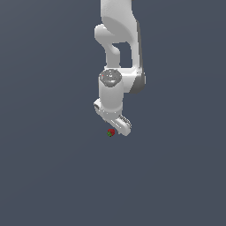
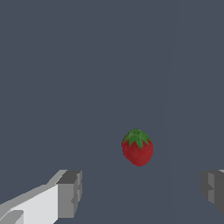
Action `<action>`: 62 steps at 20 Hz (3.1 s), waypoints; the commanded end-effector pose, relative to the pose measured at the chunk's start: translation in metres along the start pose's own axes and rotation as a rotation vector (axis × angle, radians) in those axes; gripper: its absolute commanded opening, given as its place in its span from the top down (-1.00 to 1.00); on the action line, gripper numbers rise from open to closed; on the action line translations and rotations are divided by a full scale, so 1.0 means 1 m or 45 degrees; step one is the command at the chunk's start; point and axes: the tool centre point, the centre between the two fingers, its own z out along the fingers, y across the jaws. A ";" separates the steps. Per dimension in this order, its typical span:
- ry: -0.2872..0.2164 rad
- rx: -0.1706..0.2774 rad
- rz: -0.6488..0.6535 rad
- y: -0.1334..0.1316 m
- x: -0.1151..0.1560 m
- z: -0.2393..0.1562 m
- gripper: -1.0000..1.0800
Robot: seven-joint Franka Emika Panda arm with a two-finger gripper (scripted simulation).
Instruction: Pick up the object and move it to a goal position.
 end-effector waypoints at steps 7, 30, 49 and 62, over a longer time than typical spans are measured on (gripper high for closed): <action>0.003 -0.007 0.316 0.007 -0.001 0.021 -0.92; 0.012 -0.014 0.589 0.014 -0.002 0.047 -0.92; 0.012 -0.014 0.594 0.015 -0.001 0.089 1.00; 0.012 -0.013 0.594 0.020 0.001 0.071 1.00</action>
